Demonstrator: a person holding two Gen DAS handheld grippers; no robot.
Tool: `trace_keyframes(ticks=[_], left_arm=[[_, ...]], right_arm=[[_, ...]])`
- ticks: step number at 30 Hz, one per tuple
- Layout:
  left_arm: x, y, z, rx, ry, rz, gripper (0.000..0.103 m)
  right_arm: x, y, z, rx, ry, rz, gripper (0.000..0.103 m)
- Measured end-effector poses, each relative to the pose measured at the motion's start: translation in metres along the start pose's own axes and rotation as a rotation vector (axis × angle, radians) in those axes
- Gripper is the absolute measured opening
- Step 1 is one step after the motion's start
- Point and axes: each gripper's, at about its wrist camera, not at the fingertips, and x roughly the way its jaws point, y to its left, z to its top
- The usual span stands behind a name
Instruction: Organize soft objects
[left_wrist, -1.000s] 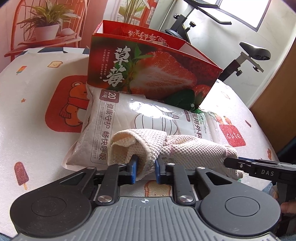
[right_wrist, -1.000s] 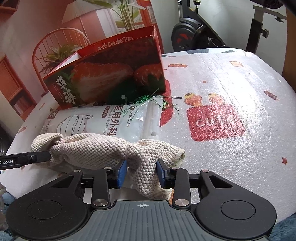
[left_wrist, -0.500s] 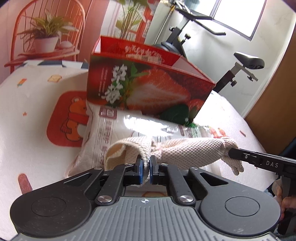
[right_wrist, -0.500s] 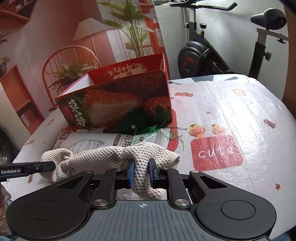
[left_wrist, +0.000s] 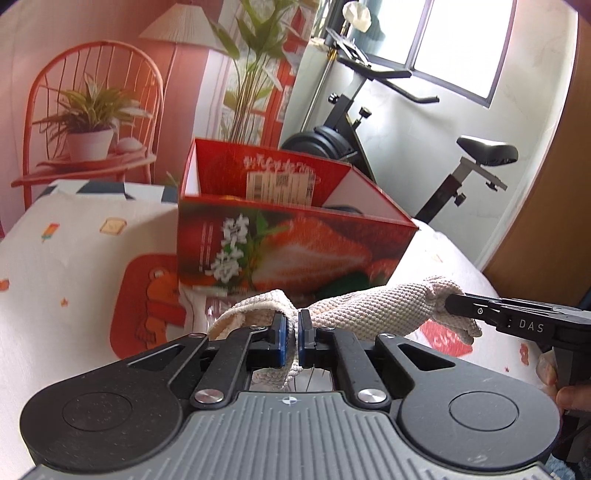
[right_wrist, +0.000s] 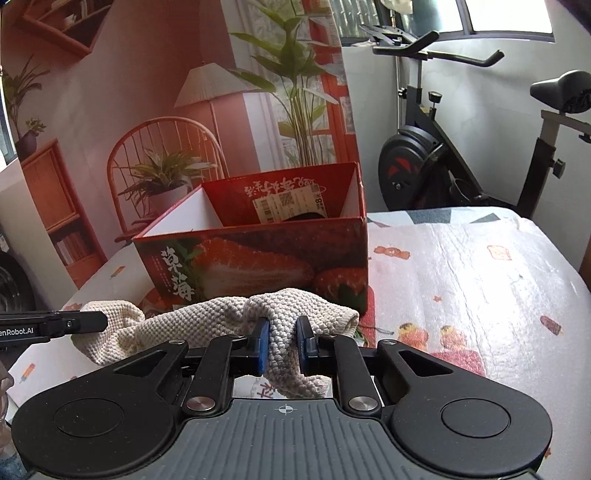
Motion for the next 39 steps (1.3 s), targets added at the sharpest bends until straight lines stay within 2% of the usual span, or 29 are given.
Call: trace_keyframes(ticks=[24,39], left_arm=[[-0.002,-0.003,0.055,0.009,-0.123,0.008,0.006],[0.023,-0.006,0.092,0.041,-0.162,0.033,0.006]], right_arm=[[0.005,0.003,0.078,-0.059,-0.109,-0.004,0.014],[0.034,-0.007,0.120,-0.078,-0.132,-0.028,0.014]])
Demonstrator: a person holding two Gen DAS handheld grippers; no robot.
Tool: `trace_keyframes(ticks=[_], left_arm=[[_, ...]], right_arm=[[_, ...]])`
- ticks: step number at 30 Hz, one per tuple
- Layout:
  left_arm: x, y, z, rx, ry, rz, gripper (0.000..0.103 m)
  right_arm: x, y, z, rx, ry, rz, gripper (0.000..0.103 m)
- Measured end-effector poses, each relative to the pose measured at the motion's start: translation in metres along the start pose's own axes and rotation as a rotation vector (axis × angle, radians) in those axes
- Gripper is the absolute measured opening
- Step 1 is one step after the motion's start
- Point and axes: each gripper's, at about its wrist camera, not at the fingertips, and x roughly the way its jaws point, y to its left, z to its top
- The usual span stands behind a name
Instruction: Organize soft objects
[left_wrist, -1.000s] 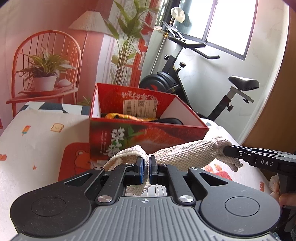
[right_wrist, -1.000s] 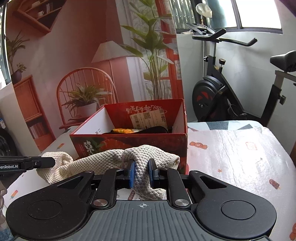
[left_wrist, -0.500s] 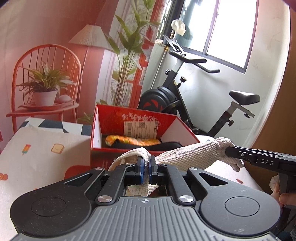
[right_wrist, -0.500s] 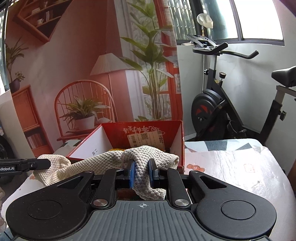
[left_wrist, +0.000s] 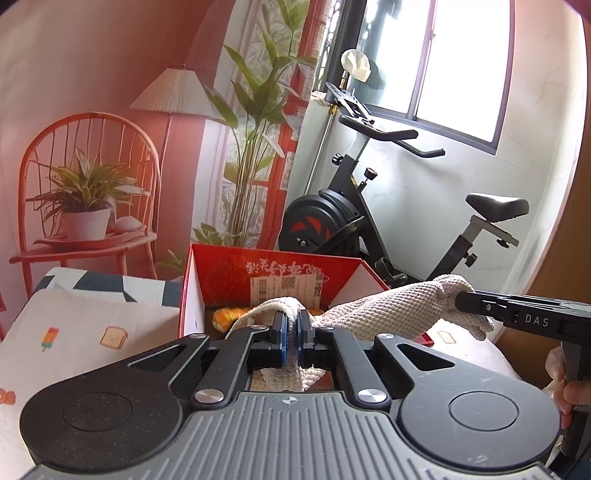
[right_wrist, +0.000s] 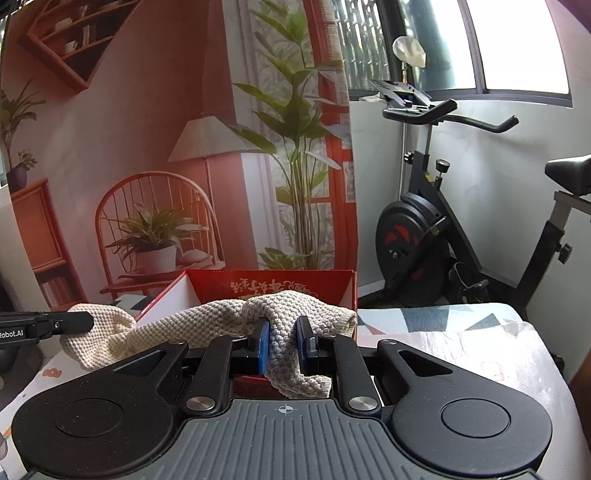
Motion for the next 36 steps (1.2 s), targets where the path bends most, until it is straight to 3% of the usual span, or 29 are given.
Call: trace_keyframes(ticks=[26,36], left_arm=[[0.080,0.021,0.044,-0.055,0.017,0.040,0.006],[0.127,0.029,0.047,-0.026,0.118,0.082,0.006]], right_arm=[[0.104,-0.032,0.054,-0.025,0.047,-0.025,0.014],[0.159,-0.029,0.039,-0.045,0.156,-0.037,0.014]])
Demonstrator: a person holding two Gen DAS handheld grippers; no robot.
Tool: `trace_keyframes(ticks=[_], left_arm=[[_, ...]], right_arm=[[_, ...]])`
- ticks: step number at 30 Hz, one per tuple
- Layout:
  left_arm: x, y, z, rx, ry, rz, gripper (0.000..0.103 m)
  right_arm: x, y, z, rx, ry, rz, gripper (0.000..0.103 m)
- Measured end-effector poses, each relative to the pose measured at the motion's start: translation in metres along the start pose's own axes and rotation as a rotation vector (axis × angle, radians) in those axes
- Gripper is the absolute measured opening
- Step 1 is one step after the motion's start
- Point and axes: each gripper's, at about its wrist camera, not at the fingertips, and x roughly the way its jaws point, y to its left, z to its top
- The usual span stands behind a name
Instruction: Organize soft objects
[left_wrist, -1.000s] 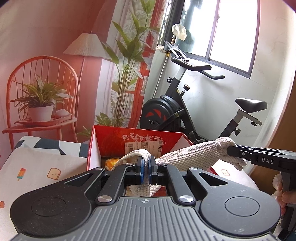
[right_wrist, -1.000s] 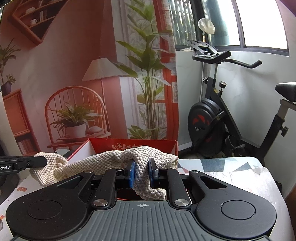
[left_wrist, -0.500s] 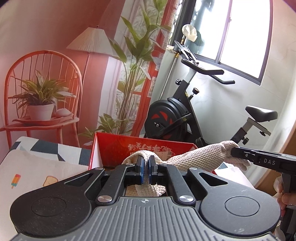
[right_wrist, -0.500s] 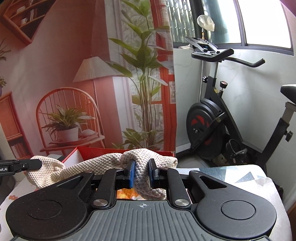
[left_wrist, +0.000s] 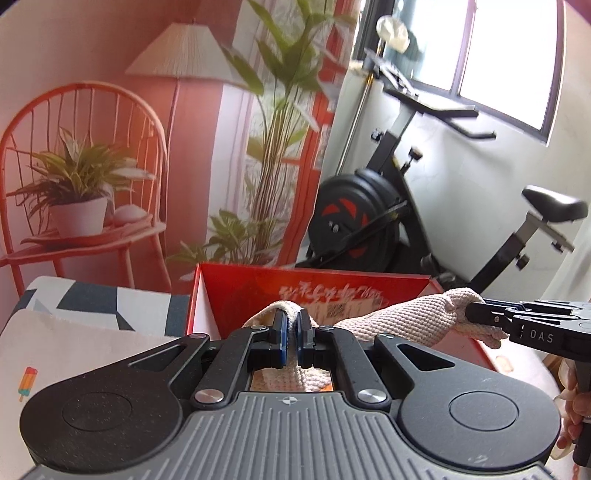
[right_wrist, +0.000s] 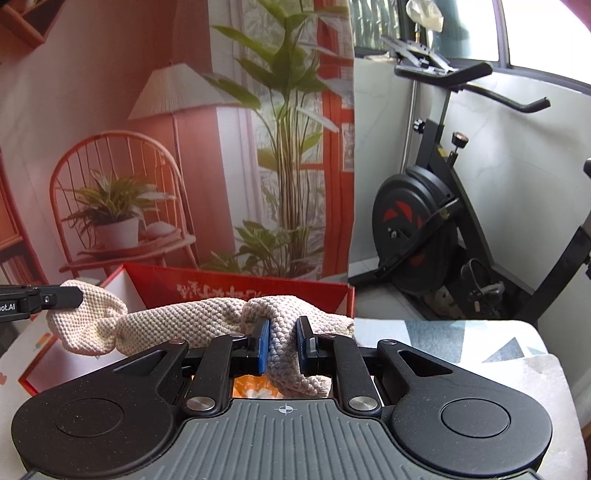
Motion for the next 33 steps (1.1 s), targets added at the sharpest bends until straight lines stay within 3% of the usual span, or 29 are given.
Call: trace_keyframes(ticks=[5,10,12,14,27,33], left_arm=[[0.020,0.007,-0.004,0.003,0.076,0.004,0.007],[0.029,0.016,-0.006,-0.003,0.090,0.014,0.013],[0.030,0.018,-0.006,-0.005,0.089,0.022,0.031],[0.029,0.019,-0.005,-0.010,0.076,0.028,0.042],[0.019,0.013,-0.007,0.003,0.069,0.010,0.042],[0.007,0.013,-0.009,0.011,0.065,0.013,0.043]], right_arm=[[0.023,0.008,-0.007,-0.021,0.075,-0.008,0.014],[0.036,0.009,-0.016,-0.017,0.135,-0.031,0.014],[0.040,0.010,-0.018,-0.021,0.152,-0.038,0.014],[0.043,0.011,-0.020,-0.020,0.164,-0.045,0.014],[0.056,0.030,-0.025,-0.045,0.242,-0.032,0.015],[0.041,0.028,-0.024,-0.046,0.194,-0.053,0.037]])
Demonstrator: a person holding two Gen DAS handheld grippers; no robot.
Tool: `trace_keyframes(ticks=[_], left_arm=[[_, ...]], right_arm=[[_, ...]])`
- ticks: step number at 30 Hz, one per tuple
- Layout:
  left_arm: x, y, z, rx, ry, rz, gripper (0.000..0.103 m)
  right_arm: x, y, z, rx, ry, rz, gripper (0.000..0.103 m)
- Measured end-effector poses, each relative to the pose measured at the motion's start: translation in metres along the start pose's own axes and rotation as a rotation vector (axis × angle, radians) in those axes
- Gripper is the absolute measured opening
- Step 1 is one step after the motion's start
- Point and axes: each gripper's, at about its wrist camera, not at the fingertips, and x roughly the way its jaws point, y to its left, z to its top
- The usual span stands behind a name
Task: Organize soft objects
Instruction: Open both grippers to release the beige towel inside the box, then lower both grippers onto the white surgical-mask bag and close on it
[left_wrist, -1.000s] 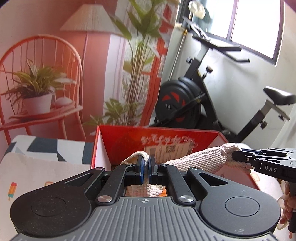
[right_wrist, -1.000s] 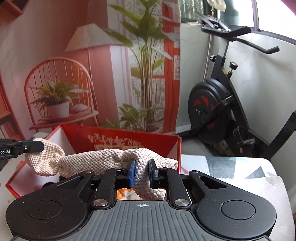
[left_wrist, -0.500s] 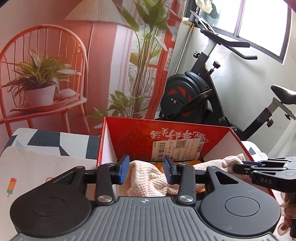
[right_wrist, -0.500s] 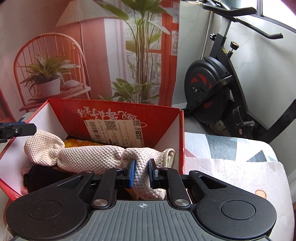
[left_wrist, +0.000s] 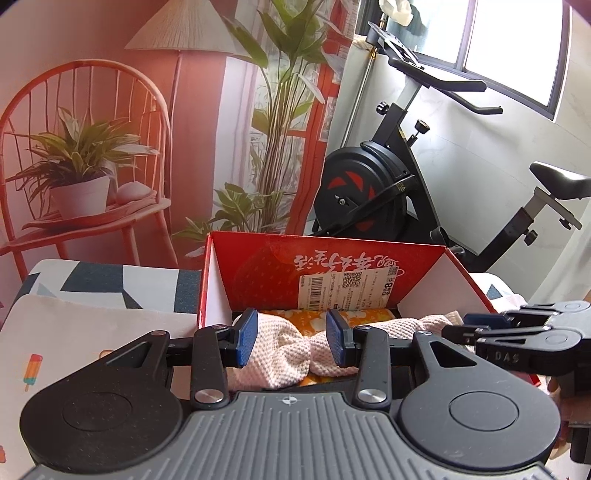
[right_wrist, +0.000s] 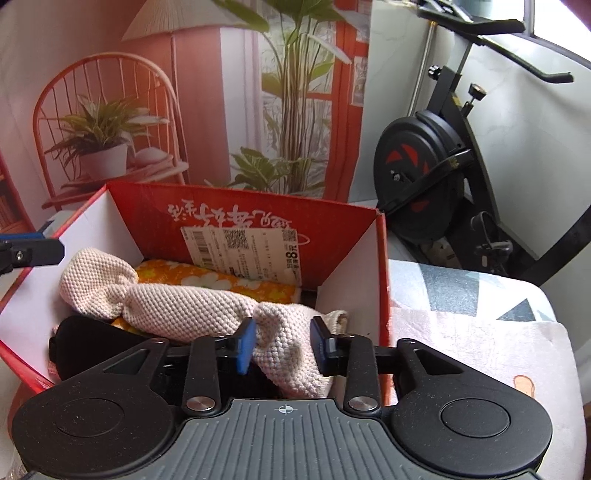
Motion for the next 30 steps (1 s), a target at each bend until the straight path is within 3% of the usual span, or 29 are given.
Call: trace_keyframes(ticks=[7,11,16,24,30], left_arm=[[-0.029,-0.005,-0.013,0.028,-0.003,-0.009,0.052],[-0.048,-0.007,-0.026,0.057,0.008,-0.015,0.055],[-0.068,-0.004,-0.045,0.058,0.017,-0.015,0.061],[-0.076,-0.002,-0.087,0.069,0.090,-0.023,0.062],[-0.075,0.004,-0.119,0.027,0.152,-0.040,0.062]], right_arm=[[-0.040,-0.006,-0.007,0.019,-0.097,0.004,0.062],[-0.060,-0.004,-0.020,0.032,-0.131,-0.002,0.085],[-0.083,0.003,-0.041,0.044,-0.168,0.014,0.102],[-0.112,0.013,-0.084,0.073,-0.243,0.009,0.102],[-0.119,0.019,-0.125,0.074,-0.207,0.036,0.102]])
